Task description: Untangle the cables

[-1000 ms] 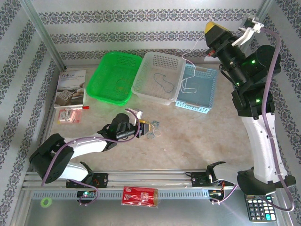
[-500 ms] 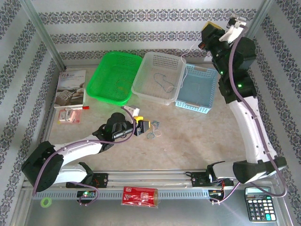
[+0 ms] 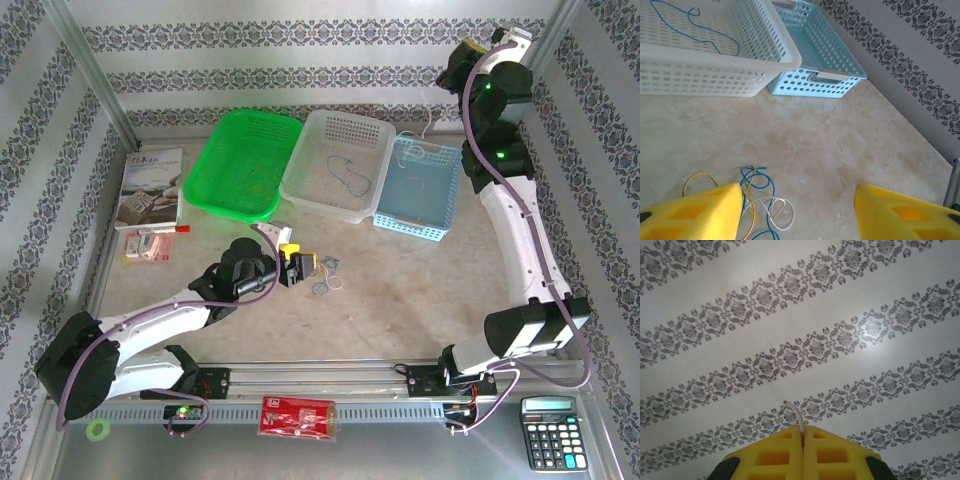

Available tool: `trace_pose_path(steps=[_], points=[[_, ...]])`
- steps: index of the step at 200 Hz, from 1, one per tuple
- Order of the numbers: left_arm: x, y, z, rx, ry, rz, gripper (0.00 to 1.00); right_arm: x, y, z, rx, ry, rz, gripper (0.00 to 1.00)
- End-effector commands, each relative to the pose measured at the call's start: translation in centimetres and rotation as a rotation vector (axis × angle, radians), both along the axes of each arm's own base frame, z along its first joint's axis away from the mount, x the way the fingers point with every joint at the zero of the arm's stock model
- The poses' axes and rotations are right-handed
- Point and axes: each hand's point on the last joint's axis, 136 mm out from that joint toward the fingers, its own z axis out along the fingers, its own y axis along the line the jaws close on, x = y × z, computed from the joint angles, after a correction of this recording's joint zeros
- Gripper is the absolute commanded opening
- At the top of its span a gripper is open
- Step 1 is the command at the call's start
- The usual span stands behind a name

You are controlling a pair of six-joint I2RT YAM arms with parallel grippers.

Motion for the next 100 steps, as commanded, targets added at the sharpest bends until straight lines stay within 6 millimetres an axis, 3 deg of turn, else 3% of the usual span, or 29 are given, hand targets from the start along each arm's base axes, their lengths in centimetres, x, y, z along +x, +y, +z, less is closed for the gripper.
trace_pose_path(steps=[1,36,66,83,100], points=[[0.0,-0.5,1.8,-0.018,-0.025,-0.006,0.62,0.7,-0.7,-1.6,-0.014,0.013,-0.044,0.00],[-0.1,-0.5,2.4,-0.027,-0.029,-0.008,0.63,2.1,0.7,-11.1,0.010,0.172,-0.021,0.00],[-0.3,-0.2,2.6,-0.032,-0.029,-0.003,0.64,2.2,0.9,-19.1,0.026,0.292,-0.041,0.00],[-0.5,0.0,2.6,-0.029,-0.027,-0.001,0.65,2.1,0.4,-22.0,0.029,0.335,-0.064,0.00],[-0.6,0.2,2.6,-0.028,-0.025,0.002,0.66,2.4,-0.3,-23.3,0.021,0.360,-0.087,0.00]])
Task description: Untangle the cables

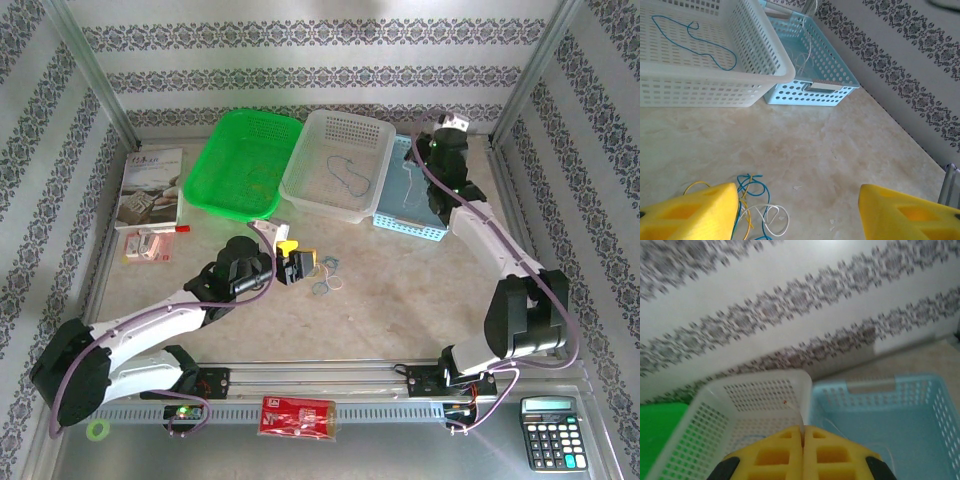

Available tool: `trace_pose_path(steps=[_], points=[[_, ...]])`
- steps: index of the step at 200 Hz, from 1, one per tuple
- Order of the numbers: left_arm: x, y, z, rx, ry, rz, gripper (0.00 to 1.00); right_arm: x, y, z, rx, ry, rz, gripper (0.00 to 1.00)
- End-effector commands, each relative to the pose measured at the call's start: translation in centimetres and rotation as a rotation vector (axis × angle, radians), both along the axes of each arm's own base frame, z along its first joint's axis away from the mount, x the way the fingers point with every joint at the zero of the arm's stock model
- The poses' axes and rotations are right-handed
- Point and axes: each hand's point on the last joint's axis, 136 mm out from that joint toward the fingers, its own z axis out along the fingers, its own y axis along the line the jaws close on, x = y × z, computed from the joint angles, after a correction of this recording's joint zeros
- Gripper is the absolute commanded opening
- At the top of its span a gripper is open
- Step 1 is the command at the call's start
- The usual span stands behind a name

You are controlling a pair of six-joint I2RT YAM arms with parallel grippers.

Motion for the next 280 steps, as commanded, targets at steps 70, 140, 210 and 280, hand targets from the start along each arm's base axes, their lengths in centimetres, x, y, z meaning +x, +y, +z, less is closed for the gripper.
trace_pose_path(steps=[70,140,210,280], points=[[-0.5,0.3,1.4,-0.026,-0.008,0.013,0.67,3.1,-4.8,-1.9,-0.049,0.047,-0.140,0.00],[-1.1,0.9,2.2,-0.025,-0.015,0.016,0.79,2.3,-4.0,-1.4,0.018,0.076,-0.039,0.51],[-1.2,2.0,1.9,-0.045,0.003,0.070,0.99,-3.3,5.7,1.4,0.162,0.030,0.291,0.53],[-1.1,3.6,0.0,-0.038,0.070,0.165,1.00,-13.8,17.3,-8.6,0.105,0.240,0.655,0.56]])
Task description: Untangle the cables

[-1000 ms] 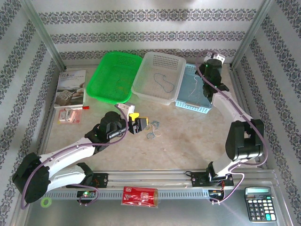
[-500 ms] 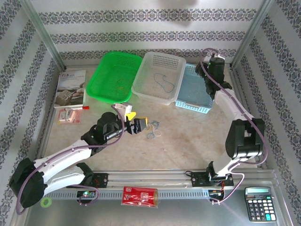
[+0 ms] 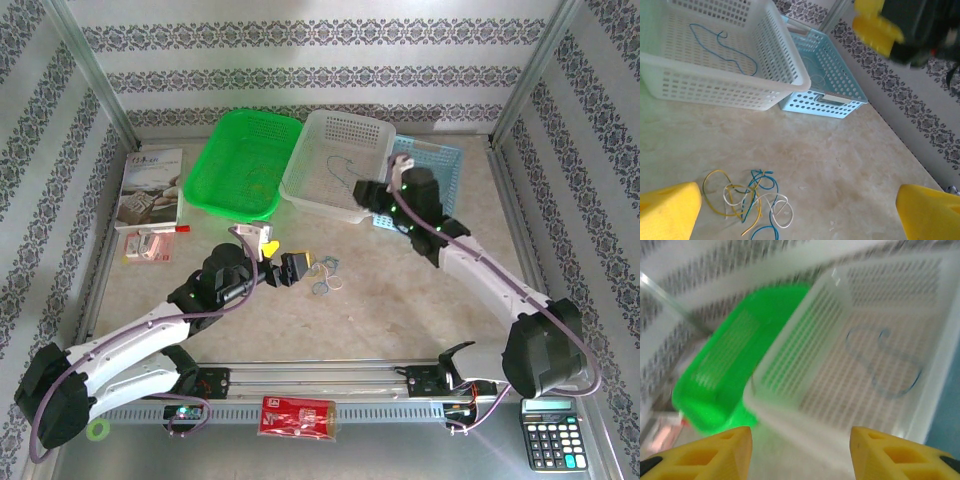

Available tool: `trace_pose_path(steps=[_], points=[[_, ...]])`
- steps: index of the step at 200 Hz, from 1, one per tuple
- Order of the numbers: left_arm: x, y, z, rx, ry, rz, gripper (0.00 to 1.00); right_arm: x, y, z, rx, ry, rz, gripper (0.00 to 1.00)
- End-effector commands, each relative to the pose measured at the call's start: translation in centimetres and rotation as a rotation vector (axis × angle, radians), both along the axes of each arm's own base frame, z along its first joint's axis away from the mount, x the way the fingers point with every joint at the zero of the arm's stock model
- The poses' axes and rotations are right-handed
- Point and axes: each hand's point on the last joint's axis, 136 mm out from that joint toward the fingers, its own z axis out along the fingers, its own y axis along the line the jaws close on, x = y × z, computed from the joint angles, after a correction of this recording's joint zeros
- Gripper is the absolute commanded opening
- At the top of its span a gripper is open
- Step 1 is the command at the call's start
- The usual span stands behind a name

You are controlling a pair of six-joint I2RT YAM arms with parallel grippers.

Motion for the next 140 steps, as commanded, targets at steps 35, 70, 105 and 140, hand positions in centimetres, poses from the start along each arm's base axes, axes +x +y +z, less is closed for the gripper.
trace_pose_path(steps=[35,70,105,140], points=[[0.5,2.5,-2.3,0.051,0.112,0.156,1.00,-8.0,5.4,-9.9,-0.099,0.174,0.293,0.59],[1.0,3.0,-2.4,0.021,0.140,0.192,1.00,-11.6,8.0,-13.5,-0.161,0.238,0.431,0.60],[1.2,2.9,-2.4,0.006,0.157,0.188,1.00,-12.6,9.2,-15.8,-0.227,0.271,0.466,0.59],[1.2,2.9,-2.5,-0.010,0.169,0.189,1.00,-11.4,9.4,-16.6,-0.268,0.272,0.443,0.57]])
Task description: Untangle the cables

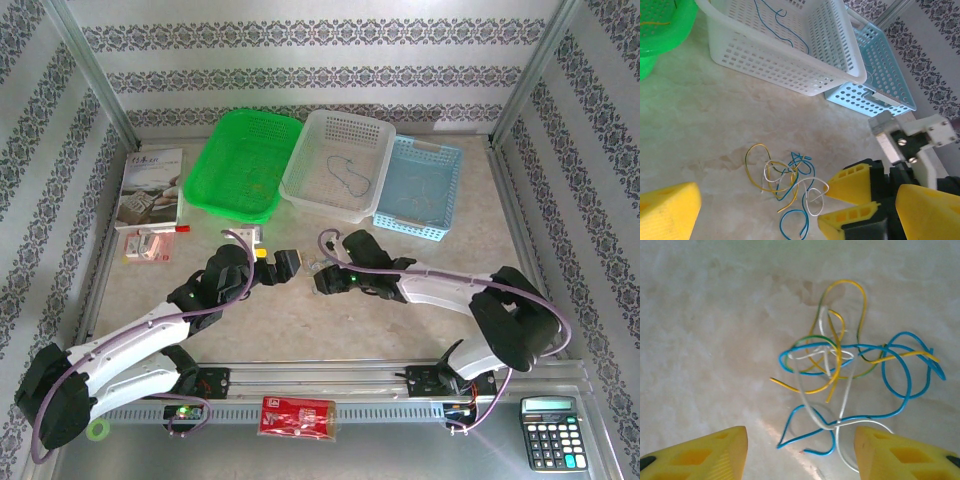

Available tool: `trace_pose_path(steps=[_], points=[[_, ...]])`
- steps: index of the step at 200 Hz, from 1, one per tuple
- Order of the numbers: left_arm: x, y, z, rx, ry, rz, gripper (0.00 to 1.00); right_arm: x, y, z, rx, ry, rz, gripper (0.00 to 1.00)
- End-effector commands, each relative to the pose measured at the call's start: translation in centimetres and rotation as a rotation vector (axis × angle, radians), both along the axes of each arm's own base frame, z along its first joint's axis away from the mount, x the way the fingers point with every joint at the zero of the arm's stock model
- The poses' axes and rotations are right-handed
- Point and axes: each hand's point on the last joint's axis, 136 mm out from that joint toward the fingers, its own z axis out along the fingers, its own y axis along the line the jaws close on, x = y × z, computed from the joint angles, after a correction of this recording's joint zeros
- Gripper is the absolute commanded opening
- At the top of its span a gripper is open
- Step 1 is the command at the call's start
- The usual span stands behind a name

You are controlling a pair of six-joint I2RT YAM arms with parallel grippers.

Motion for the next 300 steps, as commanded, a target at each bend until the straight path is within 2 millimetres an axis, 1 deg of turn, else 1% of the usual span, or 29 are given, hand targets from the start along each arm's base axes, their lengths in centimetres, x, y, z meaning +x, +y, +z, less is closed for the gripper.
trace_pose_path(steps=[1,17,36,48,60,78,101,117,134,149,157,176,195,227,244,270,300], points=[[0.4,0.1,0.7,-0.027,0.012,0.017,1.00,1.5,0.6,0.5,-0.016,-0.056,-0.003,0.57],[0.3,0.2,0.8,-0.032,0.009,0.018,1.00,1.8,1.0,0.4,-0.019,-0.053,0.010,0.53],[0.3,0.3,0.9,-0.035,0.006,0.023,1.00,1.8,1.3,0.4,-0.021,-0.045,0.022,0.41],[0.3,0.4,0.8,-0.037,0.007,0.025,1.00,1.8,1.3,0.6,-0.017,-0.045,0.025,0.30],[0.3,0.4,0.8,-0.041,0.007,0.024,1.00,1.8,1.2,1.0,-0.015,-0.047,0.031,0.17],[0.3,0.5,0.6,-0.041,0.013,0.026,1.00,1.7,1.1,2.2,-0.001,-0.054,0.037,0.00],[0.2,0.5,0.4,-0.041,0.016,0.027,1.00,1.4,0.7,4.8,0.039,-0.087,0.038,0.00],[0.2,0.5,0.2,-0.042,0.017,0.028,1.00,1.1,0.6,7.4,0.092,-0.118,0.038,0.00],[0.3,0.5,-0.1,-0.044,0.023,0.029,1.00,0.8,0.4,10.6,0.167,-0.156,0.035,0.00],[0.3,0.3,-0.2,-0.047,0.028,0.026,1.00,0.7,0.1,12.8,0.221,-0.184,0.028,0.00],[0.4,0.3,-0.4,-0.047,0.030,0.024,1.00,0.6,0.0,13.7,0.247,-0.193,0.027,0.00],[0.4,0.0,-0.4,-0.053,0.031,0.015,1.00,0.5,-0.2,15.1,0.300,-0.201,0.027,0.00],[0.5,-0.2,-0.4,-0.052,0.025,0.005,1.00,0.6,-0.6,15.4,0.320,-0.206,0.015,0.00],[0.4,-0.6,-0.8,-0.033,0.014,-0.031,1.00,0.7,-0.9,15.2,0.347,-0.189,0.001,0.00],[0.1,-1.5,-1.2,-0.018,0.002,-0.093,1.00,0.8,-1.0,14.9,0.355,-0.175,-0.001,0.00],[-0.2,-2.8,-2.6,0.014,0.029,-0.180,1.00,0.7,-0.8,14.8,0.366,-0.163,0.005,0.00],[-0.2,-3.9,-4.0,0.020,0.042,-0.234,0.98,0.6,-0.6,15.3,0.386,-0.163,0.008,0.00]])
